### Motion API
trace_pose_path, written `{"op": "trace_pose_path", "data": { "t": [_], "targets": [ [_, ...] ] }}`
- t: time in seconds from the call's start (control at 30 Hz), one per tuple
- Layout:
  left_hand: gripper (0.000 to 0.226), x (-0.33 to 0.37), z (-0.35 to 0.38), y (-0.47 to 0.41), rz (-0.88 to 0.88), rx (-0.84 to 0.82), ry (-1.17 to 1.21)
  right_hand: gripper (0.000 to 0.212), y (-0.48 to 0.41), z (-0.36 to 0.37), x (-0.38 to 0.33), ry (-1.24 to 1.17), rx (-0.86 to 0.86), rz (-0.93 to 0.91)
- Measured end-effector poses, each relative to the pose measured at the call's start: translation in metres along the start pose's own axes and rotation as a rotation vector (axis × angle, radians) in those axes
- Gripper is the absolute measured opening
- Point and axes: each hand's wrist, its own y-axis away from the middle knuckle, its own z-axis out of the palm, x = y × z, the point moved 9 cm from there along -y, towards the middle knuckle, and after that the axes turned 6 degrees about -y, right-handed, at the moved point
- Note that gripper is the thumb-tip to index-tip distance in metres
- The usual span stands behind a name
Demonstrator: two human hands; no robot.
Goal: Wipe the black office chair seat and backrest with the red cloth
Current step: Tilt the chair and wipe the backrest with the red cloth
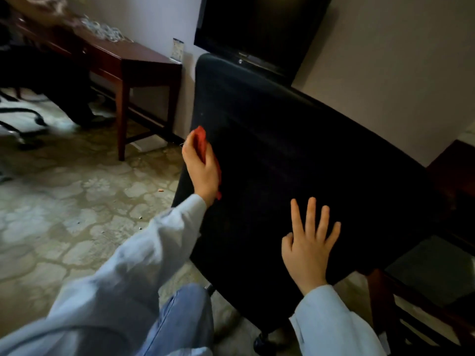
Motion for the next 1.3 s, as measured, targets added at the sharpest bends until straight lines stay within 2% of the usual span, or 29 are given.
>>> {"op": "trace_pose_path", "data": {
  "t": [0.13,0.23,0.33,0.43,0.5,0.7,0.8,0.87,0.93,1.0,1.07,1.17,1.3],
  "targets": [
    [0.037,-0.02,0.015,-0.07,0.086,-0.015,-0.086,0.061,-0.007,0.012,0.006,0.098,0.054,-0.057],
    [0.038,-0.03,0.038,-0.089,0.118,-0.068,-0.121,0.072,-0.008,0.02,0.01,0.128,0.12,-0.121],
    [0.039,-0.03,0.043,-0.081,0.213,-0.052,-0.12,0.076,-0.007,0.023,0.007,0.143,0.155,-0.161],
    [0.039,-0.038,0.038,-0.054,0.307,-0.035,-0.154,0.059,-0.008,0.027,0.001,0.174,0.175,-0.196],
    [0.039,-0.053,0.035,-0.025,0.321,-0.063,-0.175,0.061,-0.009,0.029,-0.002,0.196,0.206,-0.224],
    [0.045,-0.126,0.013,0.054,0.064,-0.169,-0.214,0.07,-0.011,0.03,-0.011,0.172,0.222,-0.23],
    [0.041,-0.116,0.009,0.04,-0.071,-0.084,-0.107,0.072,-0.013,0.031,-0.018,0.142,0.198,-0.22],
    [0.04,-0.077,0.014,0.01,-0.026,-0.008,0.0,0.071,-0.015,0.031,-0.025,0.117,0.192,-0.242],
    [0.04,-0.023,0.023,-0.025,0.12,0.033,0.066,0.073,-0.019,0.029,-0.031,0.091,0.186,-0.263],
    [0.04,0.02,0.033,-0.056,0.236,0.056,0.032,0.076,-0.024,0.029,-0.039,0.068,0.179,-0.277],
    [0.041,0.028,0.043,-0.077,0.209,0.063,-0.022,0.076,-0.029,0.03,-0.047,0.058,0.159,-0.284],
    [0.042,-0.014,0.044,-0.08,0.033,0.098,-0.008,0.065,-0.035,0.036,-0.054,0.085,0.137,-0.314],
    [0.044,-0.096,0.031,-0.048,-0.134,0.142,-0.083,0.067,-0.038,0.046,-0.062,0.202,0.155,-0.398]
  ]
}}
